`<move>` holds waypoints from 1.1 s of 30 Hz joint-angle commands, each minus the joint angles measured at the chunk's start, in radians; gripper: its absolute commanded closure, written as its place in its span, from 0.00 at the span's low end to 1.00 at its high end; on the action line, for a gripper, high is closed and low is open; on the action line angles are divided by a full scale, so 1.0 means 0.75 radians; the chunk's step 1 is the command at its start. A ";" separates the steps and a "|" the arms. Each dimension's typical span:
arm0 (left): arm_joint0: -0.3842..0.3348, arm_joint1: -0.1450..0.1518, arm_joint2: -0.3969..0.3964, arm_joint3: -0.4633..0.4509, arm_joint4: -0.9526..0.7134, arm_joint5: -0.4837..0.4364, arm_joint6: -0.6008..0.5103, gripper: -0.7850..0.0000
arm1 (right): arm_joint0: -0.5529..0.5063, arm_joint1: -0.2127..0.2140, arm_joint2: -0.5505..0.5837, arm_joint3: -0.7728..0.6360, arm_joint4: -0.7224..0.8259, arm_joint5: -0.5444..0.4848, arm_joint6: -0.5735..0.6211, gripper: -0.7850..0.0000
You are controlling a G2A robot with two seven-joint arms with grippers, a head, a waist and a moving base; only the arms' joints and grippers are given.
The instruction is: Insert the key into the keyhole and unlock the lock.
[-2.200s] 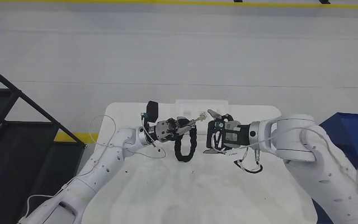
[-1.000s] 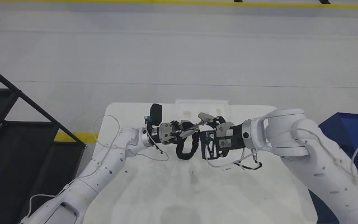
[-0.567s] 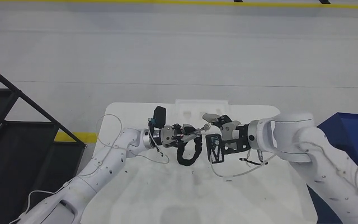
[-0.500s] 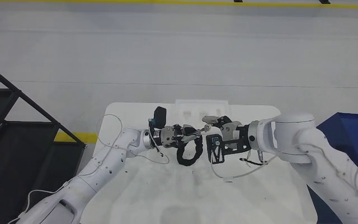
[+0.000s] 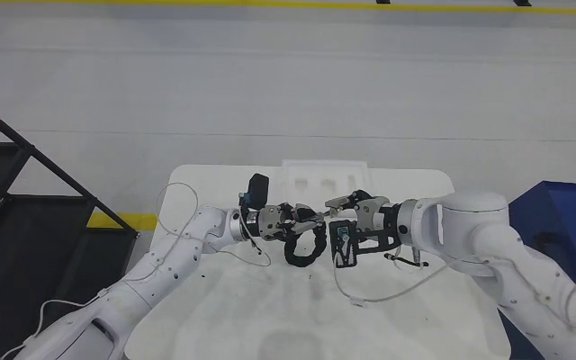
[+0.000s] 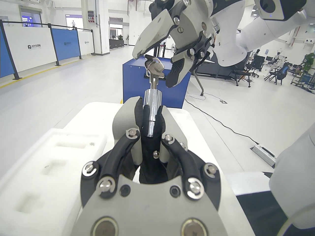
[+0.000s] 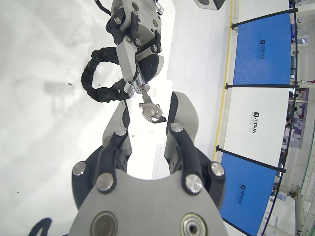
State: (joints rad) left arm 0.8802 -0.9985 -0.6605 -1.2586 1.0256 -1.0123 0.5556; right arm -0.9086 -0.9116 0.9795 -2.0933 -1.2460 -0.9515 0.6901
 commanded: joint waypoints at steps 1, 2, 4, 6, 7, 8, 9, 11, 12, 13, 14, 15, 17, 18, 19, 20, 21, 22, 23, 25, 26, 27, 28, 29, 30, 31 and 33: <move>-0.005 0.005 0.009 -0.003 -0.002 0.000 0.007 1.00 | -0.005 0.001 0.001 -0.009 -0.018 0.009 -0.002 0.66; -0.008 0.007 0.013 -0.005 -0.002 0.000 0.010 1.00 | -0.008 0.001 0.002 -0.012 -0.025 0.013 -0.003 0.69; -0.013 0.012 0.021 -0.007 -0.003 0.000 0.016 1.00 | -0.012 0.002 0.003 -0.017 -0.031 0.015 -0.008 0.73; -0.018 0.016 0.028 -0.009 -0.005 0.000 0.023 1.00 | -0.014 0.002 0.005 -0.018 -0.035 0.015 -0.013 0.79; -0.020 0.018 0.033 -0.010 -0.005 0.000 0.026 1.00 | -0.015 0.002 0.006 -0.019 -0.034 0.015 -0.019 0.83; -0.022 0.020 0.036 -0.010 -0.005 0.000 0.029 1.00 | -0.016 0.002 0.007 -0.018 -0.034 0.015 -0.024 0.84; -0.024 0.022 0.040 -0.010 -0.006 0.000 0.031 1.00 | -0.016 0.002 0.007 -0.018 -0.033 0.013 -0.029 0.84; -0.028 0.025 0.048 -0.011 -0.007 0.000 0.036 1.00 | -0.016 0.003 0.010 -0.019 -0.027 0.011 -0.040 0.88; -0.030 0.027 0.051 -0.011 -0.008 0.000 0.039 1.00 | -0.017 0.003 0.012 -0.019 -0.024 0.010 -0.045 0.91; -0.032 0.028 0.055 -0.010 -0.010 0.000 0.042 1.00 | -0.018 0.003 0.015 -0.018 -0.019 0.010 -0.050 0.96; -0.034 0.029 0.058 -0.010 -0.010 0.000 0.045 1.00 | -0.018 0.003 0.016 -0.017 -0.013 0.008 -0.055 0.99; -0.036 0.031 0.062 -0.010 -0.010 0.000 0.047 1.00 | -0.019 0.004 0.018 -0.016 -0.005 0.004 -0.060 1.00; -0.040 0.033 0.069 -0.009 -0.011 0.000 0.050 1.00 | -0.020 0.004 0.022 -0.005 0.028 -0.004 -0.074 1.00; -0.043 0.034 0.071 -0.010 -0.010 0.000 0.052 1.00 | -0.019 0.004 0.026 0.004 0.050 -0.004 -0.081 1.00; -0.044 0.035 0.074 -0.011 -0.009 0.000 0.054 1.00 | -0.020 0.004 0.030 0.018 0.078 0.000 -0.088 1.00; -0.046 0.036 0.077 -0.013 -0.008 0.000 0.056 1.00 | -0.021 0.004 0.034 0.038 0.115 0.007 -0.093 1.00; -0.047 0.037 0.079 -0.014 -0.006 0.000 0.058 1.00 | -0.019 0.004 0.039 0.057 0.150 0.017 -0.092 1.00; -0.048 0.038 0.081 -0.016 -0.002 0.000 0.060 1.00 | -0.019 0.004 0.043 0.077 0.190 0.032 -0.089 1.00; -0.050 0.039 0.082 -0.017 0.004 0.000 0.062 1.00 | -0.020 0.003 0.045 0.101 0.243 0.046 -0.086 1.00; -0.052 0.041 0.085 -0.019 0.014 0.000 0.068 1.00 | -0.014 0.003 0.047 0.141 0.342 0.061 -0.073 1.00; -0.053 0.041 0.086 -0.020 0.020 0.000 0.071 1.00 | -0.012 0.003 0.044 0.162 0.399 0.067 -0.059 1.00; -0.055 0.042 0.085 -0.023 0.029 0.000 0.076 1.00 | -0.006 0.003 0.041 0.173 0.444 0.073 -0.040 1.00; -0.055 0.042 0.085 -0.023 0.039 0.000 0.081 1.00 | -0.003 0.002 0.034 0.188 0.502 0.079 -0.030 1.00; -0.054 0.042 0.085 -0.025 0.048 0.000 0.086 1.00 | 0.000 0.002 0.027 0.212 0.573 0.078 -0.022 1.00; -0.054 0.042 0.083 -0.027 0.058 0.000 0.092 1.00 | 0.012 0.002 0.024 0.228 0.624 0.076 -0.007 1.00; -0.054 0.042 0.082 -0.028 0.068 0.000 0.097 1.00 | 0.018 0.002 0.018 0.244 0.672 0.080 0.007 1.00; -0.052 0.042 0.081 -0.031 0.087 0.000 0.106 1.00 | 0.031 0.003 0.007 0.279 0.773 0.098 0.045 1.00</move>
State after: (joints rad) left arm 0.8406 -0.9667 -0.5994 -1.2808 1.0835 -1.0124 0.6321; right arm -0.8915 -0.9099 0.9874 -1.8951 -0.7107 -0.8861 0.7083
